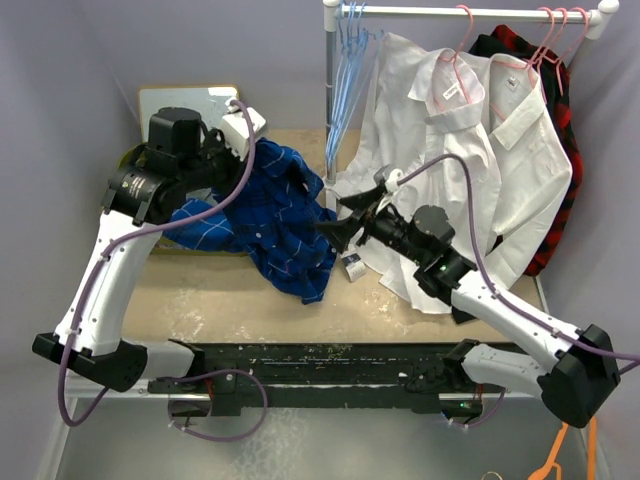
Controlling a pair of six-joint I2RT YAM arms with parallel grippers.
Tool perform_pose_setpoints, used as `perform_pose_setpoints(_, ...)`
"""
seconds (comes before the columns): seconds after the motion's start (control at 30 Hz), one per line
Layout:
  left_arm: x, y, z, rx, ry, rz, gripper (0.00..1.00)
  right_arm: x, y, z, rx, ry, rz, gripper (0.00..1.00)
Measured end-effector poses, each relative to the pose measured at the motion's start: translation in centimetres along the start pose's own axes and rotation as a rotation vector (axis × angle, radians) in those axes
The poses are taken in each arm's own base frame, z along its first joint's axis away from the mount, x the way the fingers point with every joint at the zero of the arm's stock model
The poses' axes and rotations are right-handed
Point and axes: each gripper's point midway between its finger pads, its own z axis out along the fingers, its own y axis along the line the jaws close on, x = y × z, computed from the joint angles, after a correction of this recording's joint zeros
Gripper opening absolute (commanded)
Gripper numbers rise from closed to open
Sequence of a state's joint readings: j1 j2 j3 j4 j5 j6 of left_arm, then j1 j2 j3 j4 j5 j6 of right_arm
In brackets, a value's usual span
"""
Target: Place the shirt on the hanger
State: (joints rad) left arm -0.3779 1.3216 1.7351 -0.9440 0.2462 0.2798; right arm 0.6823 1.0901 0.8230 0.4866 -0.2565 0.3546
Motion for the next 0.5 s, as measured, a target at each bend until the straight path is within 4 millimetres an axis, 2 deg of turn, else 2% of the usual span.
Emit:
perform_pose_setpoints(0.1, -0.7, 0.8, -1.1, -0.049, -0.005, 0.006, 0.00, 4.7, -1.5, -0.7, 0.029, 0.066, 0.001, 1.00)
perform_pose_setpoints(0.23, -1.9, 1.6, -2.8, -0.104, -0.019, 0.015, 0.00, 12.4, -4.3, -2.0, 0.111, 0.182, 0.042, 1.00)
perform_pose_setpoints(0.3, -2.6, 2.0, -3.8, -0.125, -0.033, 0.025, 0.00, 14.9, -5.3, -2.4, 0.144, 0.218, 0.065, 1.00)
perform_pose_setpoints(0.37, -3.1, 2.2, -4.6, -0.144, -0.046, 0.036, 0.00, 15.9, -6.0, -2.0, 0.165, 0.224, 0.083, 1.00)
perform_pose_setpoints(0.5, -3.4, 2.1, -5.8, -0.154, -0.056, 0.043, 0.00, 15.9, -6.6, -0.5, 0.183, 0.187, 0.120, 0.98)
